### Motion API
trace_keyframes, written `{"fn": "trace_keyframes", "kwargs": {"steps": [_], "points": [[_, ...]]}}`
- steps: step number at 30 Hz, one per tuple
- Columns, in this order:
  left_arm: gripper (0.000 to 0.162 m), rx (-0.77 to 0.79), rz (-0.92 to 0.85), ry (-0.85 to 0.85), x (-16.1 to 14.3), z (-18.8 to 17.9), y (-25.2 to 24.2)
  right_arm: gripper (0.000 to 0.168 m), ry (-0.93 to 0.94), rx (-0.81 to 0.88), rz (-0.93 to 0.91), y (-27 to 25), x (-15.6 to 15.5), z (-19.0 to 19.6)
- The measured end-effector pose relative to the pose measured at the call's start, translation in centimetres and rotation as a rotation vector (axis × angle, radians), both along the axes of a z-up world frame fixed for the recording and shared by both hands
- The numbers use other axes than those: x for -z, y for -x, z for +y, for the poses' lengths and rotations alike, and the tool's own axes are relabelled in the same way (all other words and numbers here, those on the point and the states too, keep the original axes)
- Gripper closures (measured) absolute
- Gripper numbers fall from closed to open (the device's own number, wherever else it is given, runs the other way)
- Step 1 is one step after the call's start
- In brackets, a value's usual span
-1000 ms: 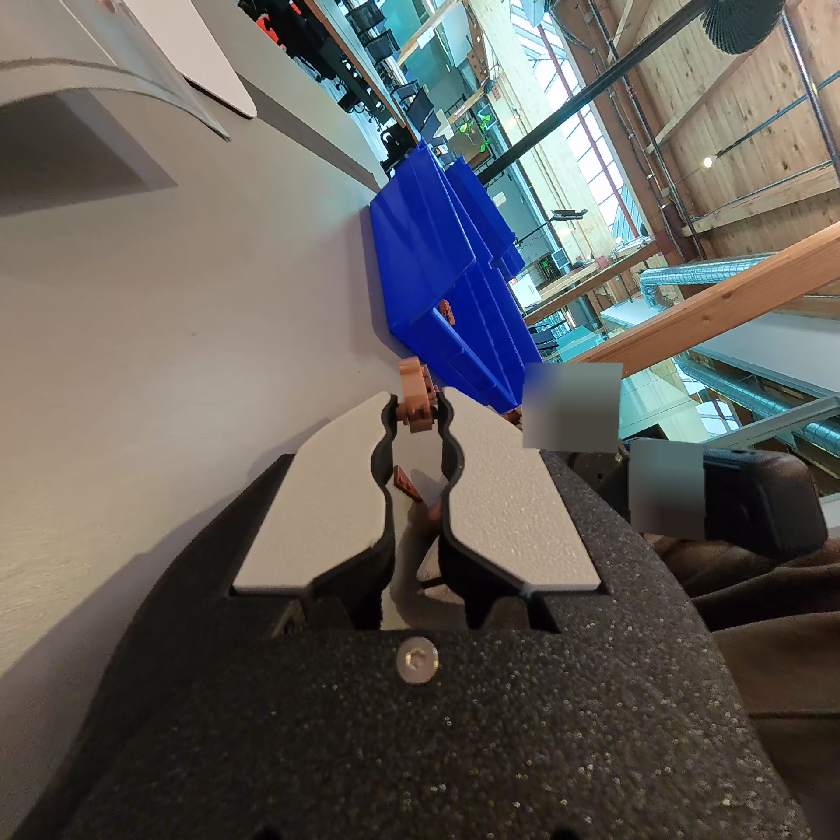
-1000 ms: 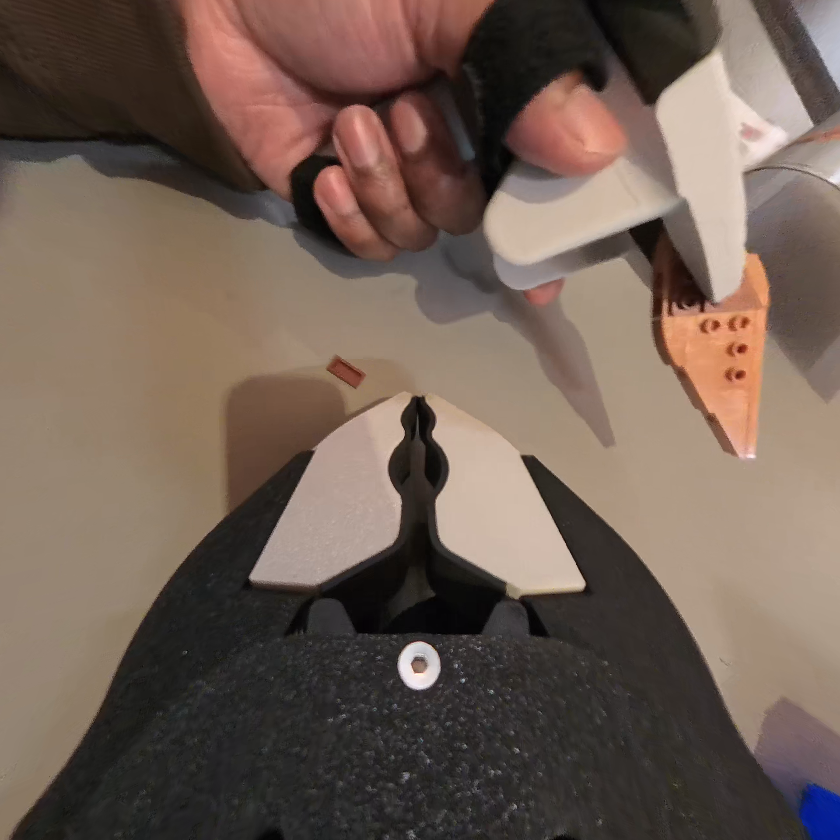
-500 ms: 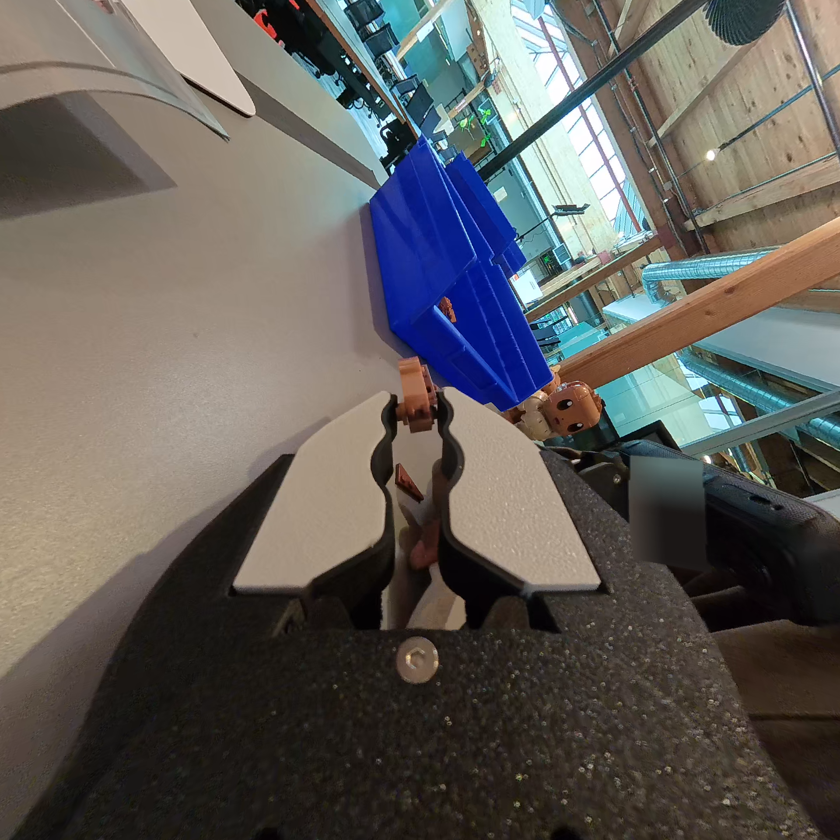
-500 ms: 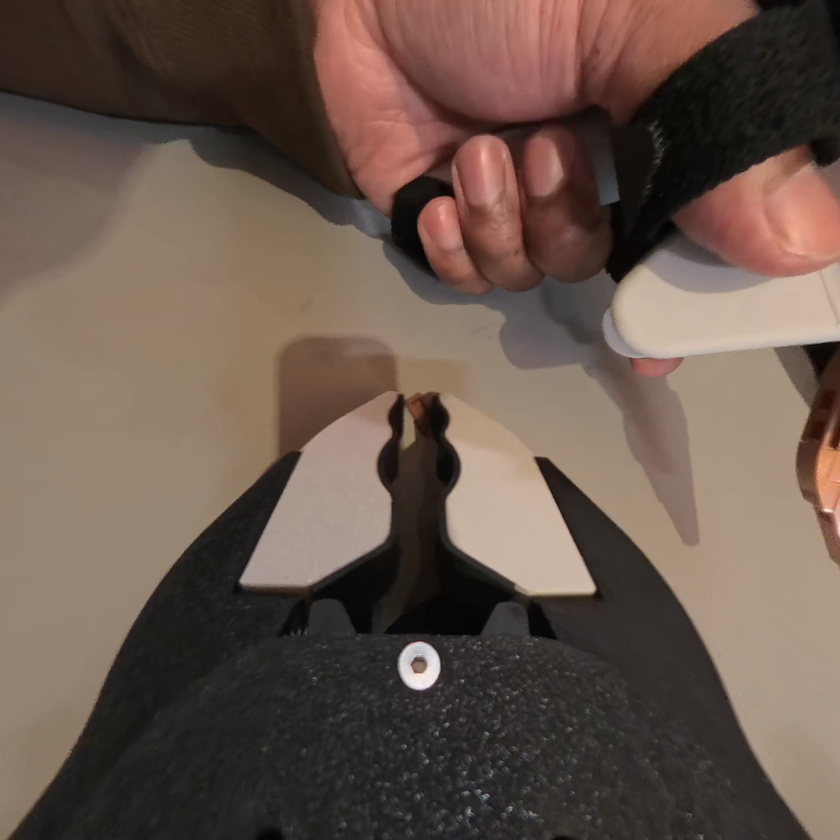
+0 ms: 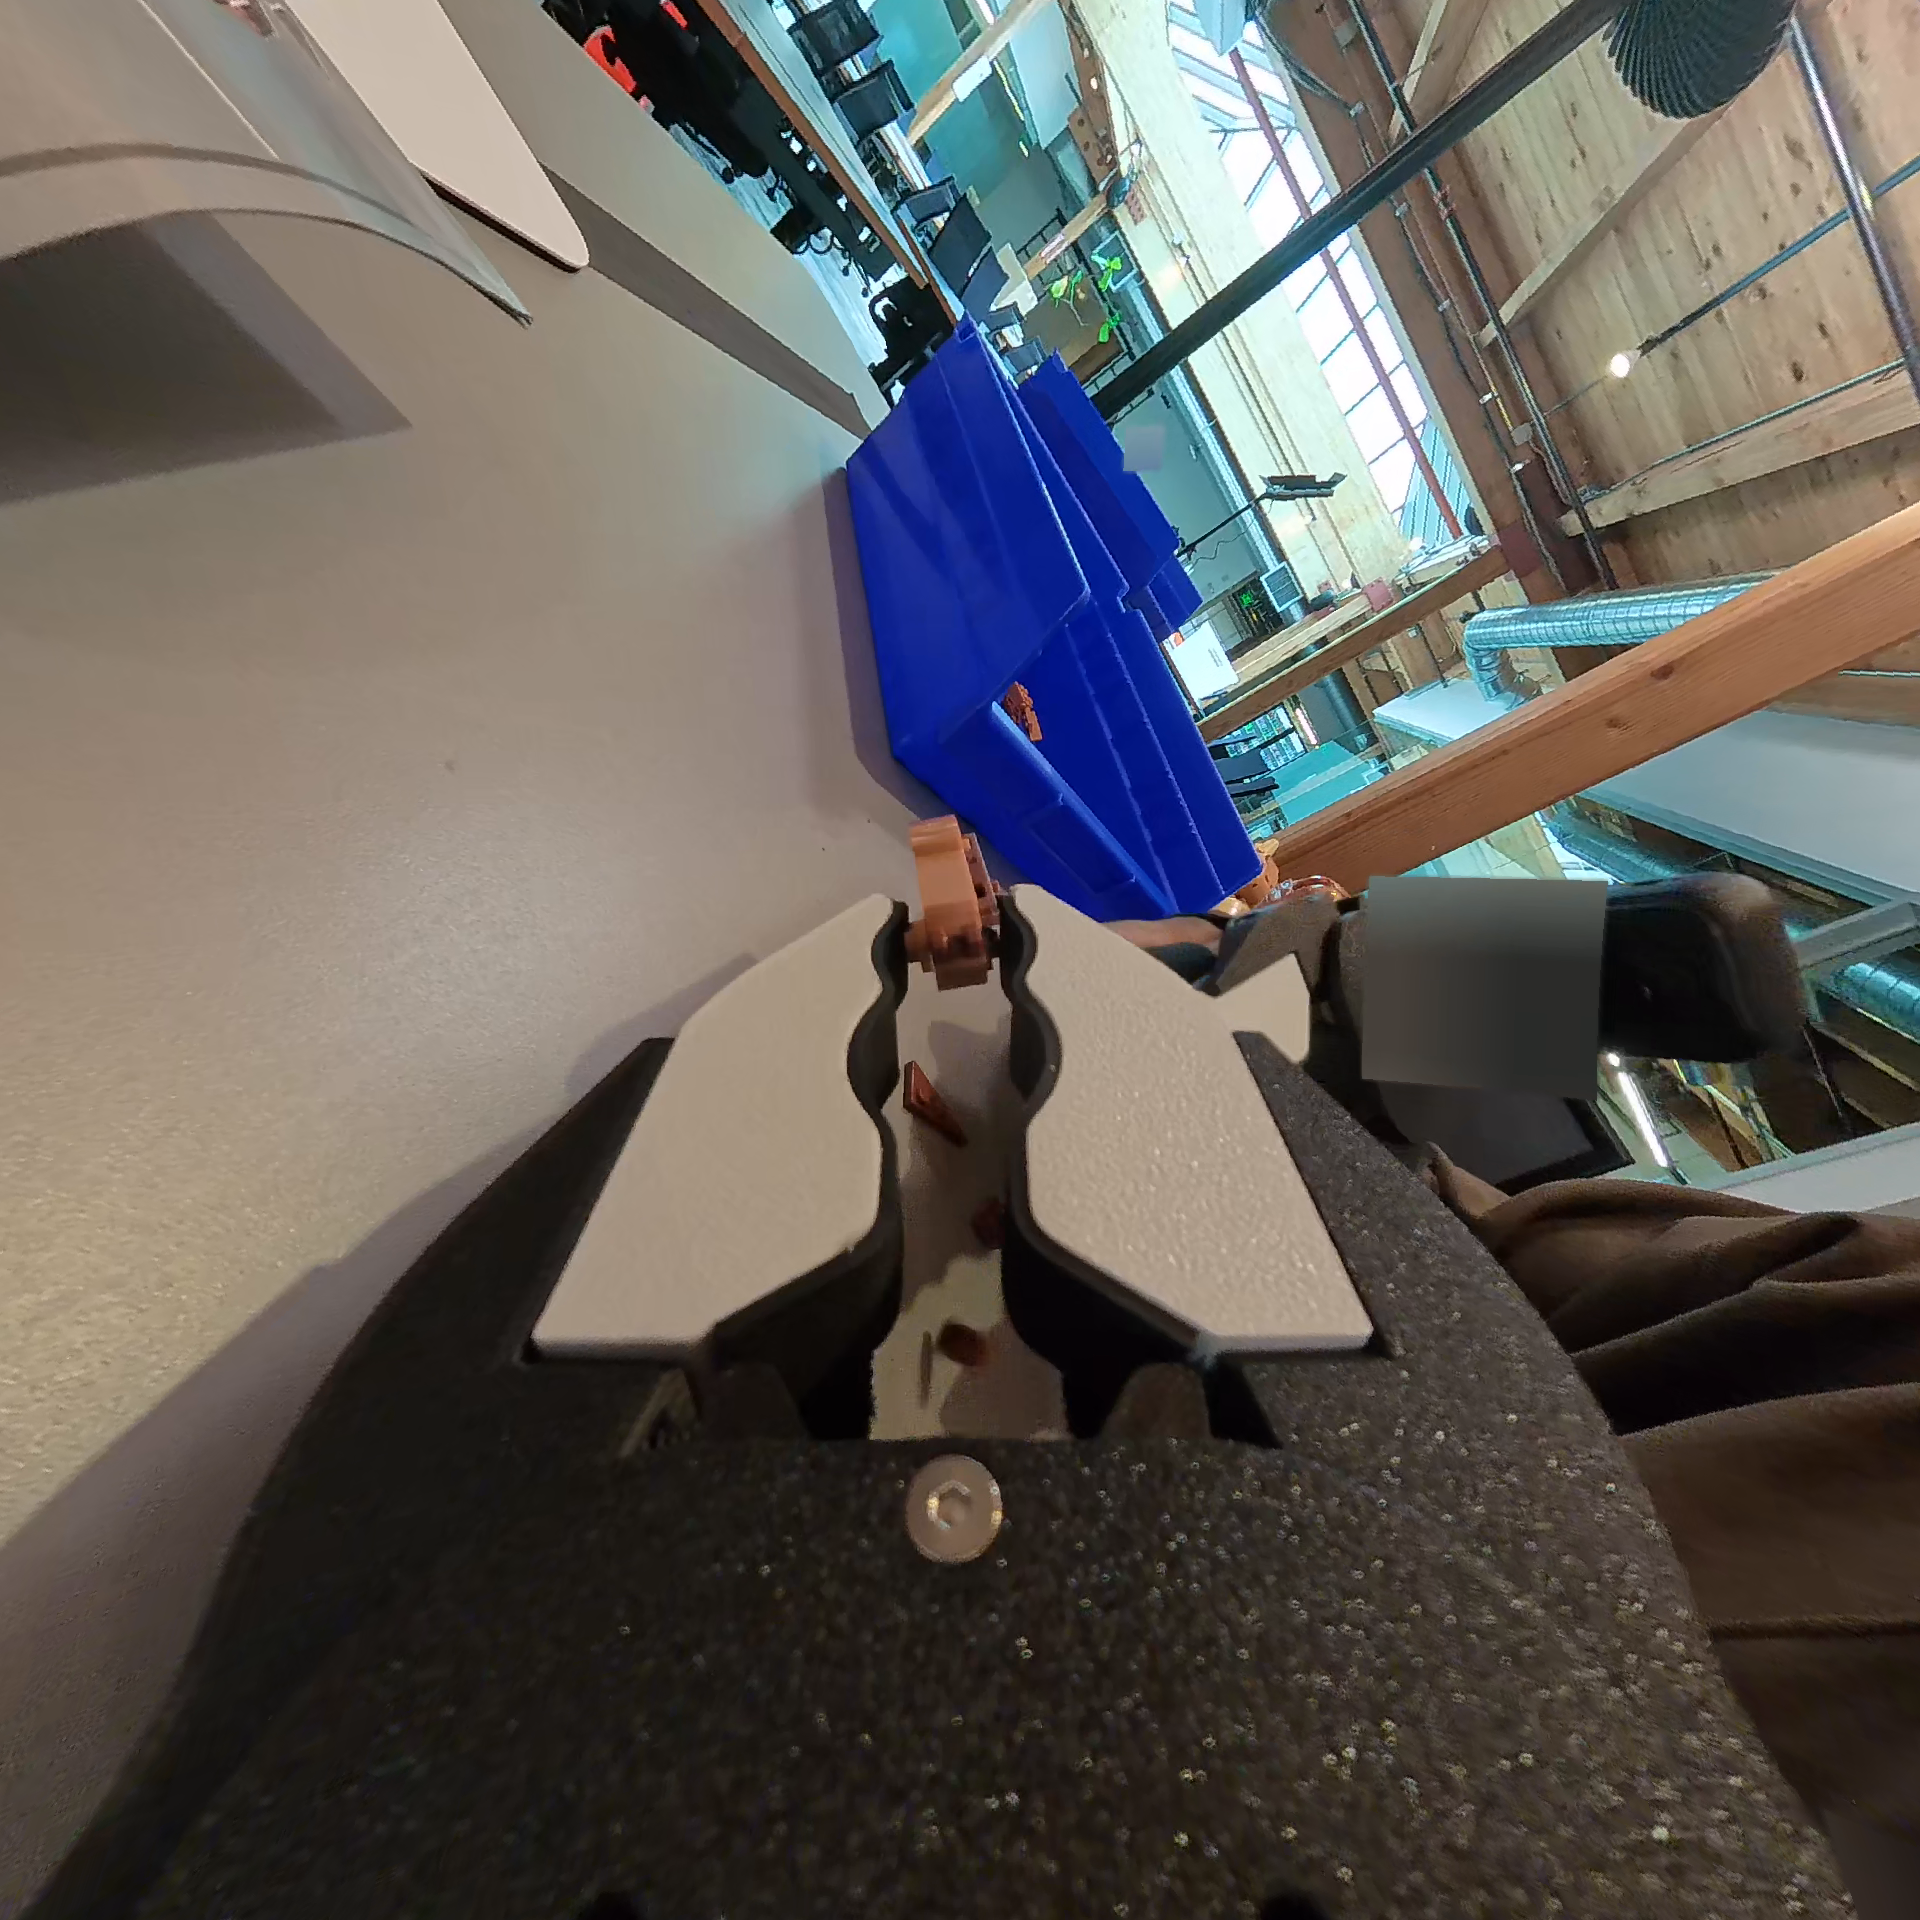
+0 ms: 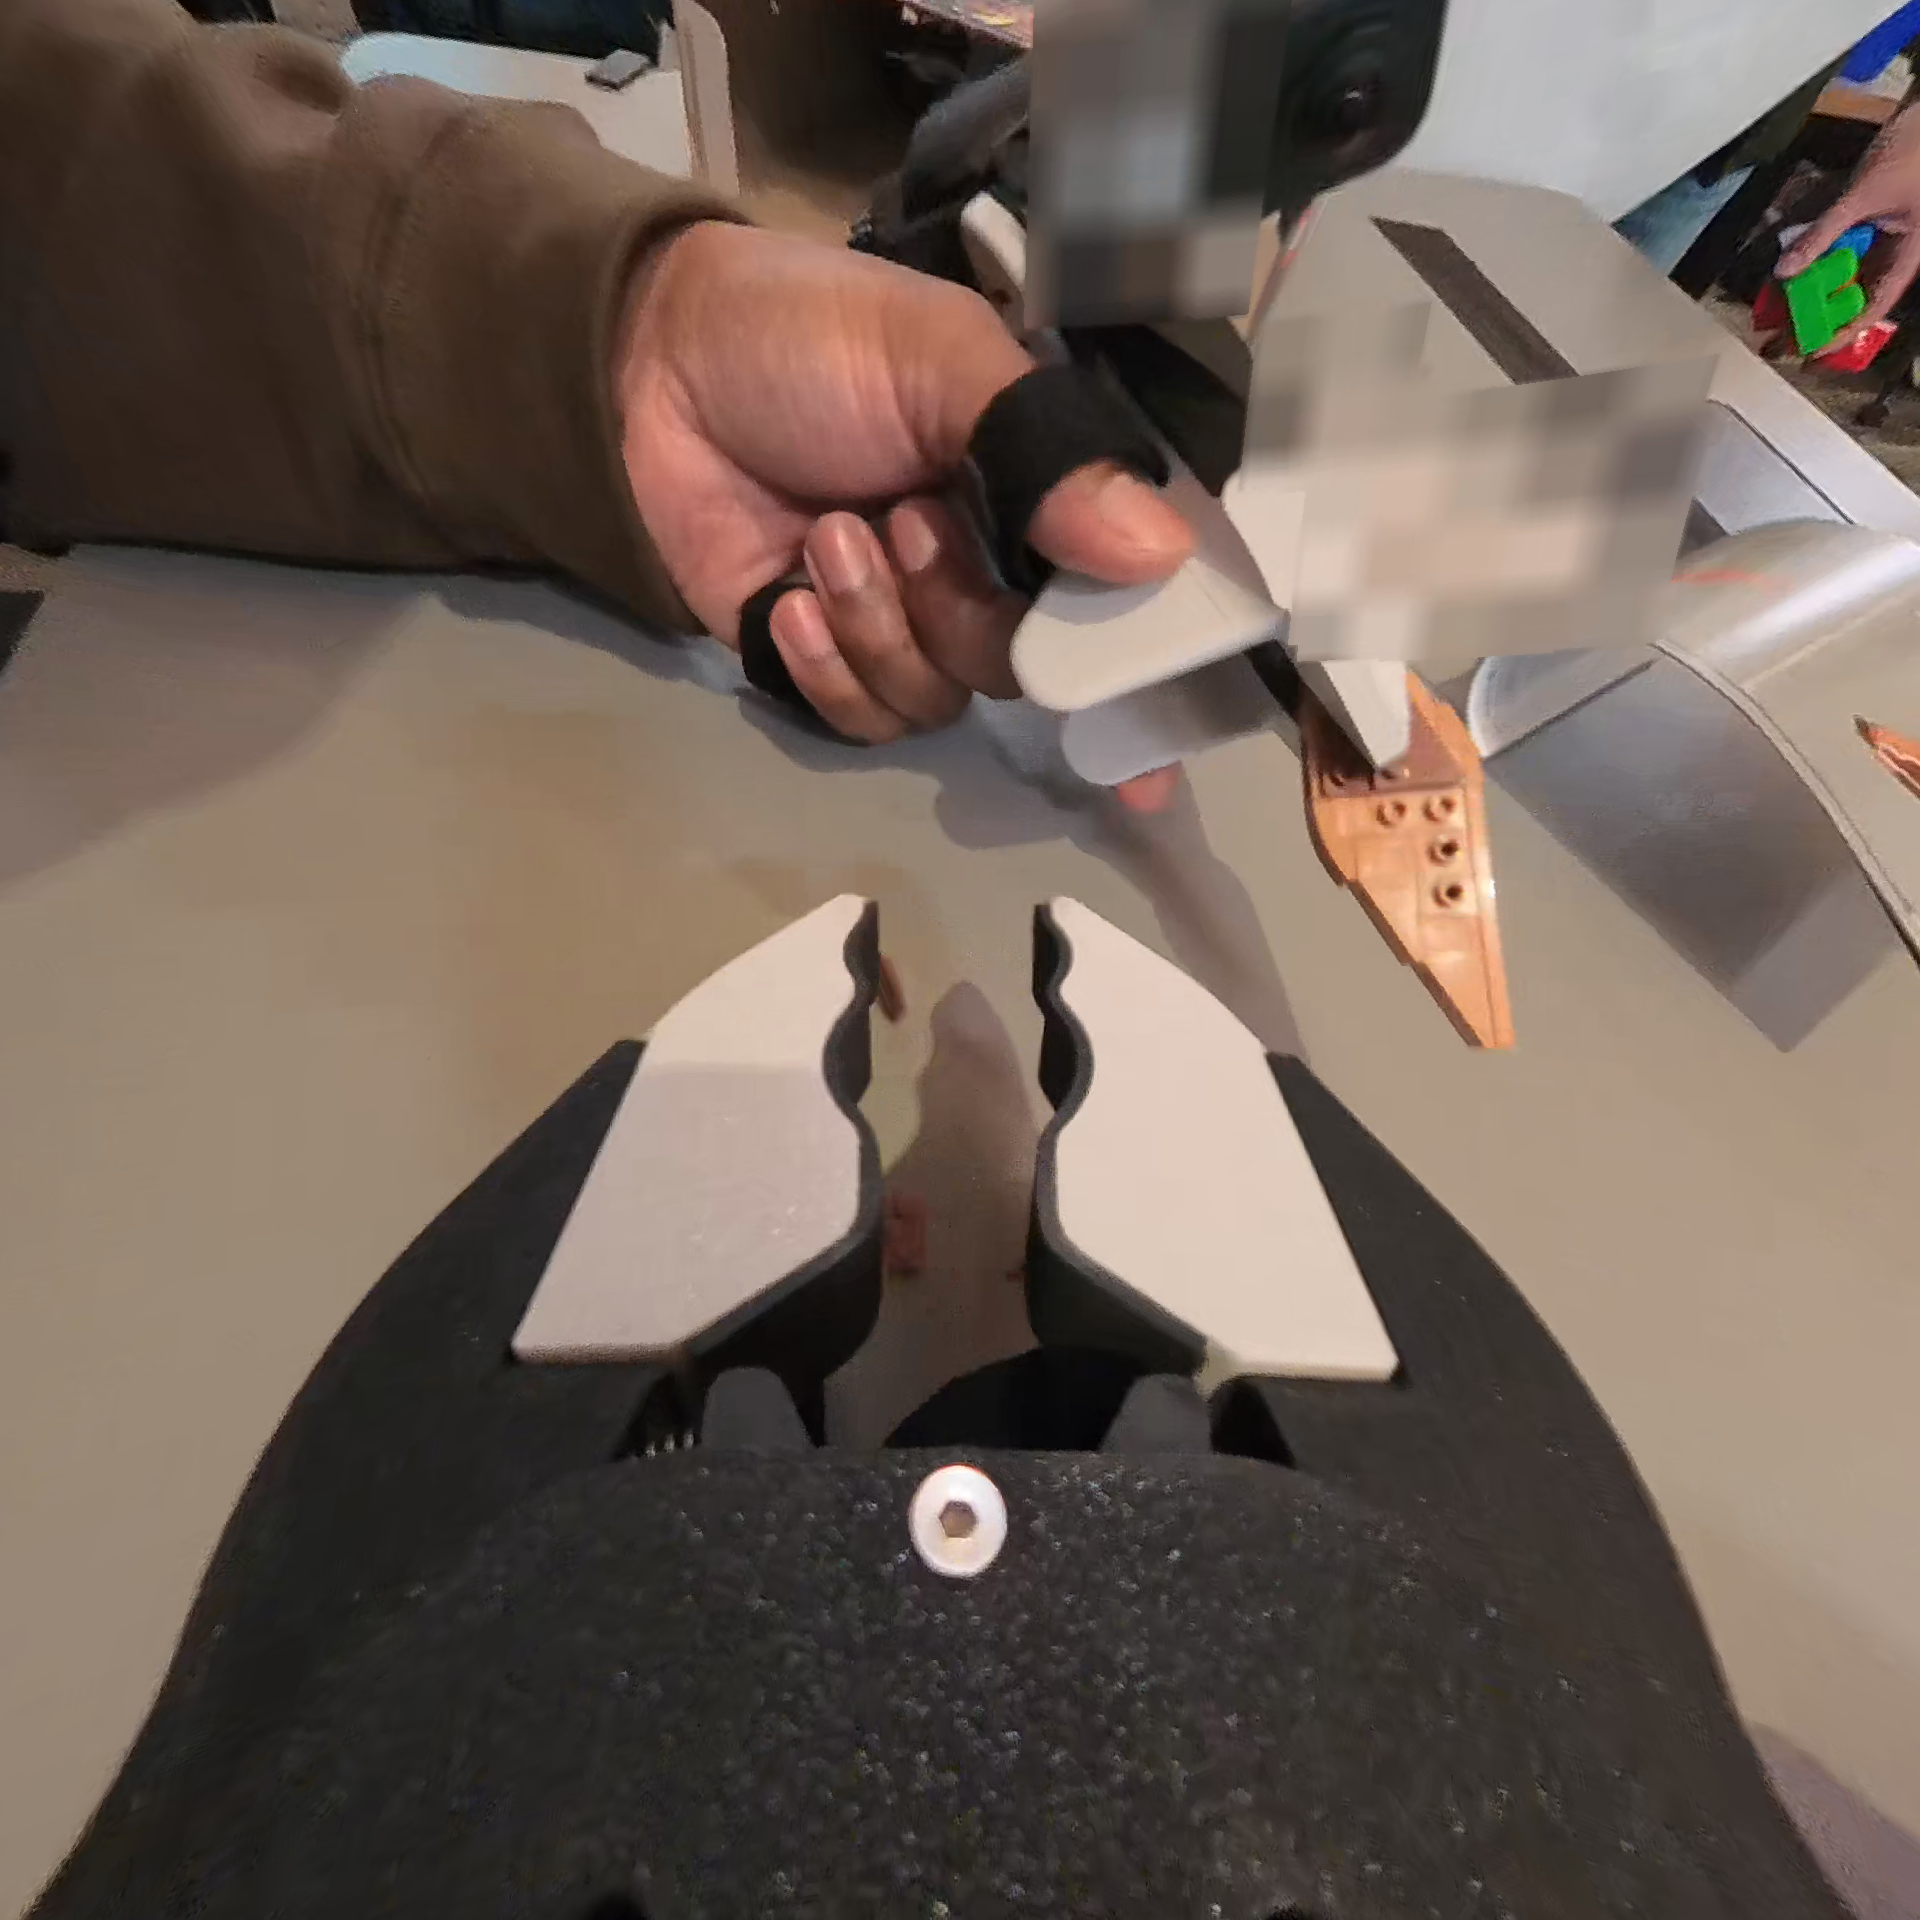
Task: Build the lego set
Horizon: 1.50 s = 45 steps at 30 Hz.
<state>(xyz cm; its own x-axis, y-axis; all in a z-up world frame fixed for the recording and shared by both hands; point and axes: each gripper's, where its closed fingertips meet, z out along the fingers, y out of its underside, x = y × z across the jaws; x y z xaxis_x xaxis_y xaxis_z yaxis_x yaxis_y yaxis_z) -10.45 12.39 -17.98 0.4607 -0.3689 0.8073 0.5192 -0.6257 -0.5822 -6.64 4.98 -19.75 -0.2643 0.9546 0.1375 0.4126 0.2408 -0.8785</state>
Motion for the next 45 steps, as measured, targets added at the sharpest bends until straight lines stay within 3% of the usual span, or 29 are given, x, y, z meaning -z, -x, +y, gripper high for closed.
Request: {"fn": "trace_keyframes", "kwargs": {"steps": [10, 17, 20, 26, 30, 34, 37, 45], "points": [[0.145, -0.001, 0.003, -0.001, 0.0, 0.0, 0.0, 0.14, -0.093, -0.04, -0.22, -1.5, 3.4, -0.1], [0.145, -0.006, 0.008, -0.003, 0.0, 0.0, 0.1, 0.145, -0.073, 0.132, -0.374, -0.7, 5.1, -0.1], [0.145, -0.003, 0.006, -0.003, 0.0, 0.0, 0.0, 0.161, -0.079, 0.164, -0.393, -0.7, 5.2, -0.1], [0.145, 0.009, -0.044, 0.006, -0.2, -0.2, -0.4, 0.162, -0.093, 0.139, -0.385, -0.8, 5.2, 0.0], [0.145, 0.02, -0.129, 0.025, -0.6, -0.3, -0.6, 0.161, -0.09, 0.145, -0.292, -0.9, 3.3, 1.4], [0.146, 0.047, -0.205, 0.042, -0.9, -0.5, -1.1, 0.161, -0.112, 0.164, -0.097, -0.7, -2.3, 4.0], [0.146, 0.068, -0.222, 0.047, -1.0, -0.7, -1.6, 0.161, -0.121, 0.152, -0.04, -0.6, -4.9, 5.1], [0.146, 0.094, -0.257, 0.054, -1.1, -1.0, -2.1, 0.161, -0.236, 0.176, -0.112, 0.6, -4.2, 6.7]]}}
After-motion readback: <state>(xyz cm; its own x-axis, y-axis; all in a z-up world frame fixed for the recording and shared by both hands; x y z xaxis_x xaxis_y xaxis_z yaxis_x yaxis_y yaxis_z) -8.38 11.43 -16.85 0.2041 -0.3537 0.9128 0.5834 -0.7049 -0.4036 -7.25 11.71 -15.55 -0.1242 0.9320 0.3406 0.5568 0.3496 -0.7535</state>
